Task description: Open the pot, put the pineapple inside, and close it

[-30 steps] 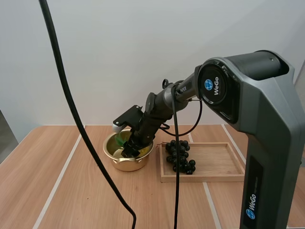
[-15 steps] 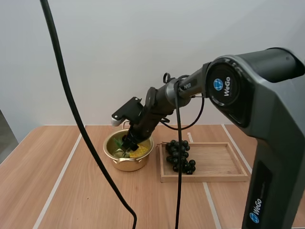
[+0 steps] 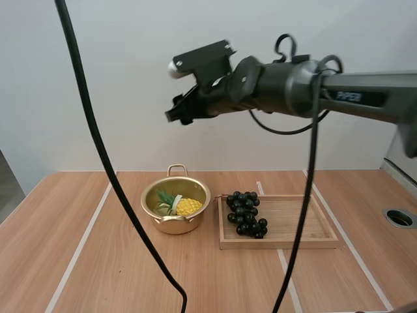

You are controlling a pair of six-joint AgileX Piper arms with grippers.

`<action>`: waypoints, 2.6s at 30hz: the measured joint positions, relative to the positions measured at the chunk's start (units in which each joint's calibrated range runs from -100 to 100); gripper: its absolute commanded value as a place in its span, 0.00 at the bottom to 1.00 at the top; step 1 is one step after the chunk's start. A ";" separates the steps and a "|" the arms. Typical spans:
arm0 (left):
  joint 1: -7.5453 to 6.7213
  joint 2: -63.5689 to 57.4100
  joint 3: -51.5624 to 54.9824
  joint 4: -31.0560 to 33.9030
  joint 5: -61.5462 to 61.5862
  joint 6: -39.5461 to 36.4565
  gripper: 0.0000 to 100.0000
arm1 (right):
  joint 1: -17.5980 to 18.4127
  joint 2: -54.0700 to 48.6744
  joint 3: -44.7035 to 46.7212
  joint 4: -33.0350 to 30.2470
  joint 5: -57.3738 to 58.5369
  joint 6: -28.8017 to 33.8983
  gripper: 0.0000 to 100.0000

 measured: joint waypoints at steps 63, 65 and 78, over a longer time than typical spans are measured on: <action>0.00 42.58 13.02 -18.41 108.69 29.07 0.00 | -18.35 -30.25 0.77 -8.60 19.87 8.52 1.00; 0.00 43.78 14.65 -19.75 108.09 31.31 0.00 | -18.35 -30.25 0.77 -8.60 19.87 8.52 1.00; 0.00 48.61 19.84 -25.82 102.02 36.73 0.00 | -18.35 -30.25 0.77 -8.60 19.87 8.52 1.00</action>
